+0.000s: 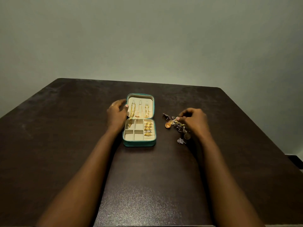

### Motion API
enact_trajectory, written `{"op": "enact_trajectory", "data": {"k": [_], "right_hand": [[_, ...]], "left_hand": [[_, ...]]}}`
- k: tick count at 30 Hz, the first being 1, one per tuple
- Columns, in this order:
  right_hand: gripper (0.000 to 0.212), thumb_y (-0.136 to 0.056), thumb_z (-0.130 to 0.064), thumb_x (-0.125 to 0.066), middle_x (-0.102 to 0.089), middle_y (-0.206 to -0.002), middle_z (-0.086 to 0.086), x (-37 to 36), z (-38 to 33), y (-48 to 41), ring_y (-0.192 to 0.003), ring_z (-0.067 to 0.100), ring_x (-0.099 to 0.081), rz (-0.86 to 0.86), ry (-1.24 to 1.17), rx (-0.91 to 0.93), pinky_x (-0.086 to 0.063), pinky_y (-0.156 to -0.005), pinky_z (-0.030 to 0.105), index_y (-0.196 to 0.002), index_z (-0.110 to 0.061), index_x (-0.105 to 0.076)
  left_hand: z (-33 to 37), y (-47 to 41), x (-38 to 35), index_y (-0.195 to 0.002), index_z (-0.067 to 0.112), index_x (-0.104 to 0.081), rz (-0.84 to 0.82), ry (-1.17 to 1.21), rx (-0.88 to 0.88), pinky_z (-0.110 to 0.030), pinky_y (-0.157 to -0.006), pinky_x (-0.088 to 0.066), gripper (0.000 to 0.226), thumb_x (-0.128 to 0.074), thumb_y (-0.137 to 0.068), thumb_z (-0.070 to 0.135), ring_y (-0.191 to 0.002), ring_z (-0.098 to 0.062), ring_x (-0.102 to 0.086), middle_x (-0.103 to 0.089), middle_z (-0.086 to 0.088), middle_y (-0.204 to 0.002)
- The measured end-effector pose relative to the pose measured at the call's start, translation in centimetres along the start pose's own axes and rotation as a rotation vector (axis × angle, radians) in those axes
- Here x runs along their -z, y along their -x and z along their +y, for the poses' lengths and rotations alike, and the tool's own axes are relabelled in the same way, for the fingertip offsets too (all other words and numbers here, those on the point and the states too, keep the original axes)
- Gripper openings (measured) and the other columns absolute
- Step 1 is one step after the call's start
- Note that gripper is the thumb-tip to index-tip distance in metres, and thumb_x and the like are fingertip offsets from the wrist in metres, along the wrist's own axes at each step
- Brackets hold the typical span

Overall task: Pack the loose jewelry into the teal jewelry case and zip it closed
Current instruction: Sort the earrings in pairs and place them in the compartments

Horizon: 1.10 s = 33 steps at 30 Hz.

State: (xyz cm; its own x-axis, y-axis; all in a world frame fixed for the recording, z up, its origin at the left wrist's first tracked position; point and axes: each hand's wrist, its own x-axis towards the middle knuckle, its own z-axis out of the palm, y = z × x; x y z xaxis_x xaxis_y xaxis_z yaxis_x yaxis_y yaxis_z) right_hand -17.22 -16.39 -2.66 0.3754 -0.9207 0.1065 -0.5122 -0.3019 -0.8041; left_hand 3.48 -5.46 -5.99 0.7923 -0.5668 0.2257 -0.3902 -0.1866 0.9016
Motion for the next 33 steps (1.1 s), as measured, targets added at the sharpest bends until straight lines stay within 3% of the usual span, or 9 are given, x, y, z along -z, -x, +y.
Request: {"op": "enact_trajectory", "data": {"k": [4, 9, 12, 15, 19, 23, 26, 29, 33], "right_hand": [[0.015, -0.079, -0.020, -0.073, -0.070, -0.095, 0.009, 2.1, 2.1, -0.6, -0.083, 0.013, -0.058, -0.069, 0.179, -0.053, -0.042, -0.073, 0.026, -0.086, -0.007, -0.072], [0.031, -0.072, -0.035, -0.078, -0.069, -0.088, 0.006, 2.5, 2.4, -0.5, -0.083, 0.014, -0.060, -0.261, 0.322, -0.079, -0.046, -0.070, 0.026, -0.087, -0.010, -0.073], [0.018, -0.072, -0.031, -0.079, -0.066, -0.082, 0.002, 2.4, 2.1, -0.4, -0.077, 0.010, -0.058, -0.299, 0.380, -0.051, -0.042, -0.067, 0.023, -0.080, -0.017, -0.072], [0.004, -0.074, -0.022, -0.076, -0.070, -0.081, 0.005, 1.8, 2.0, -0.3, -0.075, 0.014, -0.064, -0.256, 0.370, -0.039, -0.051, -0.072, 0.026, -0.075, -0.020, -0.072], [0.012, -0.079, -0.014, -0.064, -0.072, -0.090, 0.011, 1.3, 2.5, -0.6, -0.085, 0.023, -0.067, -0.150, 0.295, 0.002, -0.055, -0.081, 0.032, -0.086, -0.015, -0.074], [0.023, -0.081, -0.007, -0.057, -0.072, -0.095, 0.010, 1.4, 3.2, -1.1, -0.090, 0.021, -0.066, -0.124, 0.220, 0.025, -0.049, -0.078, 0.024, -0.095, -0.015, -0.074], [0.026, -0.080, 0.000, -0.057, -0.073, -0.087, 0.012, 1.4, 3.2, -1.3, -0.079, 0.022, -0.069, -0.095, 0.096, 0.033, -0.051, -0.073, 0.024, -0.090, -0.018, -0.074], [0.024, -0.078, 0.001, -0.064, -0.072, -0.080, 0.012, 1.5, 3.4, -1.5, -0.073, 0.025, -0.069, -0.046, -0.101, 0.020, -0.057, -0.073, 0.034, -0.075, -0.022, -0.071], [0.027, -0.083, 0.007, -0.058, -0.063, -0.070, 0.005, 1.6, 3.3, -1.6, -0.057, 0.014, -0.054, -0.031, -0.375, -0.016, -0.043, -0.052, 0.022, -0.074, -0.016, -0.069]], "left_hand": [[2.6, 1.1, 0.4, -0.127, 0.011, -0.057, -0.026, -0.331, -0.253, -0.035, -0.103, -0.039, 0.033, -0.051, -0.094, 0.014, -0.123, -0.024, -0.048, -0.055, -0.010, -0.132], [5.9, 3.7, -1.5, -0.124, 0.018, -0.060, -0.205, -0.378, -0.362, -0.028, -0.095, -0.039, 0.033, -0.055, -0.092, 0.021, -0.118, -0.021, -0.053, -0.062, -0.004, -0.125], [7.3, 4.6, -3.9, -0.123, 0.017, -0.061, -0.348, -0.488, -0.404, -0.034, -0.094, -0.046, 0.032, -0.056, -0.092, 0.022, -0.115, -0.022, -0.057, -0.064, -0.005, -0.122], [8.0, 4.2, -6.2, -0.119, 0.018, -0.064, -0.412, -0.560, -0.368, -0.038, -0.090, -0.050, 0.030, -0.056, -0.091, 0.021, -0.108, -0.026, -0.061, -0.067, -0.008, -0.117], [9.0, 3.6, -8.3, -0.111, 0.017, -0.068, -0.463, -0.677, -0.361, -0.038, -0.085, -0.051, 0.029, -0.054, -0.087, 0.010, -0.102, -0.033, -0.062, -0.065, -0.016, -0.113], [9.3, 3.4, -9.4, -0.112, 0.011, -0.067, -0.470, -0.778, -0.347, -0.040, -0.083, -0.051, 0.029, -0.055, -0.085, 0.008, -0.100, -0.038, -0.062, -0.062, -0.020, -0.112], [9.3, 3.3, -9.8, -0.112, 0.010, -0.066, -0.459, -0.803, -0.331, -0.039, -0.082, -0.050, 0.029, -0.058, -0.085, 0.009, -0.102, -0.038, -0.061, -0.061, -0.019, -0.114], [9.3, 3.4, -10.0, -0.113, 0.011, -0.066, -0.452, -0.816, -0.328, -0.038, -0.082, -0.050, 0.030, -0.062, -0.083, 0.011, -0.103, -0.038, -0.061, -0.061, -0.019, -0.113], [9.2, 3.4, -10.1, -0.114, 0.009, -0.064, -0.476, -0.834, -0.313, -0.039, -0.082, -0.049, 0.031, -0.064, -0.083, 0.012, -0.103, -0.038, -0.060, -0.060, -0.019, -0.114]]}}
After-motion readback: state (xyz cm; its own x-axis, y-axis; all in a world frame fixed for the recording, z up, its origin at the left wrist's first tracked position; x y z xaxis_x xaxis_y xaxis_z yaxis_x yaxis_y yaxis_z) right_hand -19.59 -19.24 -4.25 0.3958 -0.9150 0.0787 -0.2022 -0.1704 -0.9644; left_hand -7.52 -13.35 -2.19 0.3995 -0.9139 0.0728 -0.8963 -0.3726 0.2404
